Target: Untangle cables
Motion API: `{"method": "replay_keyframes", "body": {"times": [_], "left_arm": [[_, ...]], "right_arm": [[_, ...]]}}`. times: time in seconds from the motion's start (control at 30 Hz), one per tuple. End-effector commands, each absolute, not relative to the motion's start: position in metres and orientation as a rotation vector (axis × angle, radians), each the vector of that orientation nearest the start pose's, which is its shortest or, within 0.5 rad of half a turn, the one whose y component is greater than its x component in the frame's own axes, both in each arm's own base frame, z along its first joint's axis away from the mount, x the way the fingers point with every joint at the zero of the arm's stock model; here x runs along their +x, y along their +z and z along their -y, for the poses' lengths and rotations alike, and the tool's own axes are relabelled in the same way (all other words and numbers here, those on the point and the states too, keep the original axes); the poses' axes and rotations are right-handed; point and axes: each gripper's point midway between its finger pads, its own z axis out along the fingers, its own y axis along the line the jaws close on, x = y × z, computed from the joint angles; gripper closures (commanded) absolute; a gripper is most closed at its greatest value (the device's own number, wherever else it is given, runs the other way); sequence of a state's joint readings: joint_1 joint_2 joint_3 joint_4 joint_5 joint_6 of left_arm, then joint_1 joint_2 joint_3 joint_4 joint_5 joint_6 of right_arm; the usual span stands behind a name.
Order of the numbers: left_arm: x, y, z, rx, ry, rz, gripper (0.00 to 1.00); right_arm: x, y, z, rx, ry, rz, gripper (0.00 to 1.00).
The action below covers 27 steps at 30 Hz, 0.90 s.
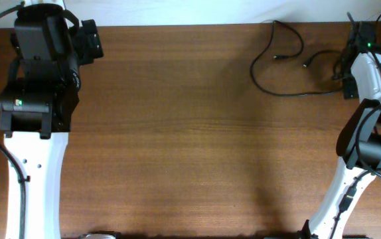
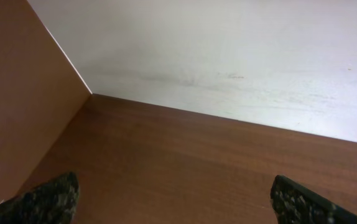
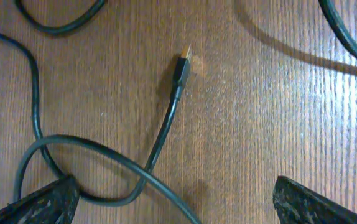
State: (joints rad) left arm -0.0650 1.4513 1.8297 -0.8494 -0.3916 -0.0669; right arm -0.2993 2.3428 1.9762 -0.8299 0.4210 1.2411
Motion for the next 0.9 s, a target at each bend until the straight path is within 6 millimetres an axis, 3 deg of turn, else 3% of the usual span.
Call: {"method": "replay_keyframes", "body": {"times": [0.0,0.13,0.17,0.2,0.33,0.4,0.53,0.7,0.8,0.87], "left_arm": [[0.407,0.414,-0.04,-0.23,0.324,-2.01,0.01],[0.407,0.415,-0.04,-0.23,0.324,-2.009,0.01],[0.407,0.415,-0.04,-0.23,0.324,-2.009,0.01],[0.407,0.415,-0.04,-0.23,0.324,-2.009,0.01],[0.407,0.415,-0.04,-0.229,0.324,-2.009,0.01],[0.407,0.415,-0.04,-0.229,0.324,-2.009,0.01],[0.407,0.415,-0.039,-0.229,0.323,-2.009,0.01],[0.408,0.414,-0.039,-0.227,0.32,-2.009,0.01],[0.407,0.414,-0.039,-0.227,0.32,-2.011,0.01],[0.407,0.414,-0.039,-0.227,0.321,-2.012,0.01]], "right_arm": [[0.492,0.038,0.23,1.889,-0.322,-1.823,0.01],[0.49,0.013,0.224,1.91,-0.321,-1.874,0.04],[0.49,0.01,0.223,1.914,-0.323,-1.881,0.31],[0.489,0.01,0.222,1.915,-0.32,-1.885,0.96],[0.5,0.026,0.207,1.876,-0.203,-1.943,0.96],[0.52,0.058,0.194,1.709,-0.163,-1.983,0.96],[0.556,0.095,0.157,1.353,-0.164,-2.084,0.96],[0.581,0.108,0.086,0.97,-0.251,-2.202,0.96],[0.587,0.104,0.056,0.871,-0.244,-2.241,0.96],[0.587,0.095,0.053,0.865,-0.248,-2.256,0.96]]}}
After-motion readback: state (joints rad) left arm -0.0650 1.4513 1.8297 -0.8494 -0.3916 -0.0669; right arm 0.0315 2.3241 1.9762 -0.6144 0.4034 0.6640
